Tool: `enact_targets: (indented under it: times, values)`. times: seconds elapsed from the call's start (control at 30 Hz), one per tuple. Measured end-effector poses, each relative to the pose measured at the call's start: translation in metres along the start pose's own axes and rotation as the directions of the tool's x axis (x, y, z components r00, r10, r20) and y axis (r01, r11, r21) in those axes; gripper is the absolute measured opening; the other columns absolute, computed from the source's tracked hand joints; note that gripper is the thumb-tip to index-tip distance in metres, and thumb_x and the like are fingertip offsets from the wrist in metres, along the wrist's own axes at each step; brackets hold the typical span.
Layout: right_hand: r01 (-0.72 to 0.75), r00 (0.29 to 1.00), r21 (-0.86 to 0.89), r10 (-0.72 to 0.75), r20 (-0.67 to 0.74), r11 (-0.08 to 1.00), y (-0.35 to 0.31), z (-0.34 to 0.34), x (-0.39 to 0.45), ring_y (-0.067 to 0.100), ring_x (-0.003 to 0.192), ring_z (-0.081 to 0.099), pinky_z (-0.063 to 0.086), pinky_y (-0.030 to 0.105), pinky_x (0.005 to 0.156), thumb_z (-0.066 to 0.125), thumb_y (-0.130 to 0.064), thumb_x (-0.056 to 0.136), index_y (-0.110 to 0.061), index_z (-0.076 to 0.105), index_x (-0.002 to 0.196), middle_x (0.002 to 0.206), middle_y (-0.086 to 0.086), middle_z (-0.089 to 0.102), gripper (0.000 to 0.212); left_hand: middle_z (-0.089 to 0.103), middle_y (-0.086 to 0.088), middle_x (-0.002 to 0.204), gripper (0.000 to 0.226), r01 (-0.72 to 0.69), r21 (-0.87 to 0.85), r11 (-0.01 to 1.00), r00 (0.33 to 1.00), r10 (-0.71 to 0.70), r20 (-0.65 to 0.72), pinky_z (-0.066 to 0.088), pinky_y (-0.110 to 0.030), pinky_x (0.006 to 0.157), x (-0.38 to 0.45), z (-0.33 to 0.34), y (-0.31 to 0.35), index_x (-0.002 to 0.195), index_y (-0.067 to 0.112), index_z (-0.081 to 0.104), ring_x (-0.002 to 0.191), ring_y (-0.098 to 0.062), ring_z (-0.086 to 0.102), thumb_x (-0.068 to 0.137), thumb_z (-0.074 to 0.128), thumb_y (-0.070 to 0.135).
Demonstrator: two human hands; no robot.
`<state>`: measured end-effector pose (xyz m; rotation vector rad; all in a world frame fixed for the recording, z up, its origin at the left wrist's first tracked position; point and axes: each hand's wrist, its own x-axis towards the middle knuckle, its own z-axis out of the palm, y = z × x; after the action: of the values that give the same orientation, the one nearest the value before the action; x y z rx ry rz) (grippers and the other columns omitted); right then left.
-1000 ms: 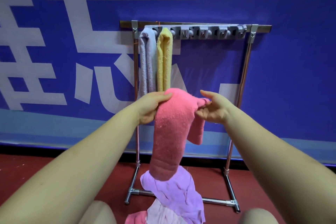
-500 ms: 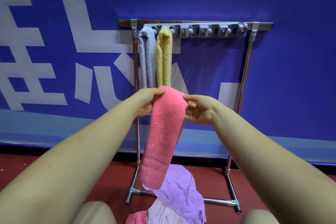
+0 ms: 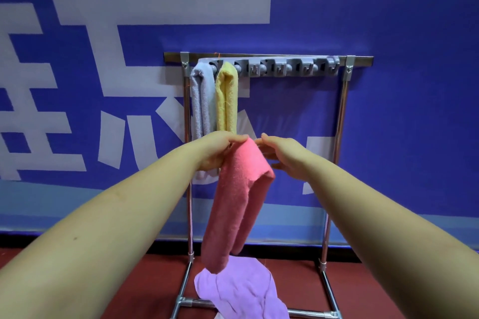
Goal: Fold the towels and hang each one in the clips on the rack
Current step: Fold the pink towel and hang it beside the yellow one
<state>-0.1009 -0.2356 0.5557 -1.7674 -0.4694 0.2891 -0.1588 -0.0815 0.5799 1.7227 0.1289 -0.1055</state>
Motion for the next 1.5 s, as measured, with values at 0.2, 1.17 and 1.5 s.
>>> enact_targets:
  times: [0.2, 1.17, 1.5]
  values:
    - [-0.036, 0.983, 0.136, 0.011, 0.181, 0.99, -0.014, -0.004, 0.013, 0.042, 0.131, 0.039, 0.024, 0.054, 0.115, 0.05, -0.05, 0.085, 0.0, 0.057, 0.123, 0.14, 0.028, 0.041, 0.063, 0.065, -0.017, 0.113, 0.028, -0.068, 0.169, 0.983, 0.997, 0.059, 0.053, 0.039, -0.041, 0.103, 0.012, -0.004, 0.033, 0.101, 0.004, 0.065, 0.103, -0.028, 0.056, 0.091, 0.048, 0.024]
    - [0.107, 0.994, -0.29, -0.092, 0.064, 0.951, -0.148, -0.108, 0.177, 0.016, 0.067, 0.055, 0.047, 0.028, 0.062, 0.052, -0.025, 0.093, -0.011, 0.063, 0.098, 0.081, 0.004, 0.059, 0.018, 0.064, -0.012, 0.105, 0.03, -0.348, 0.208, 0.914, 0.933, 0.358, -0.014, 0.045, -0.034, 0.091, 0.173, -0.043, 0.161, 0.111, 0.002, 0.064, 0.093, -0.022, 0.056, 0.089, 0.051, 0.016]
    - [0.19, 0.946, -0.597, -0.308, -0.102, 0.78, -0.17, -0.103, 0.239, 0.015, 0.07, 0.051, 0.046, 0.027, 0.068, 0.05, -0.033, 0.093, -0.014, 0.061, 0.084, 0.081, 0.001, 0.056, 0.023, 0.058, 0.002, 0.056, 0.025, -0.346, 0.307, 0.887, 0.905, 0.402, -0.142, 0.041, -0.021, 0.054, 0.219, -0.068, 0.189, 0.065, 0.014, 0.059, 0.048, -0.008, 0.051, 0.089, 0.053, 0.019]
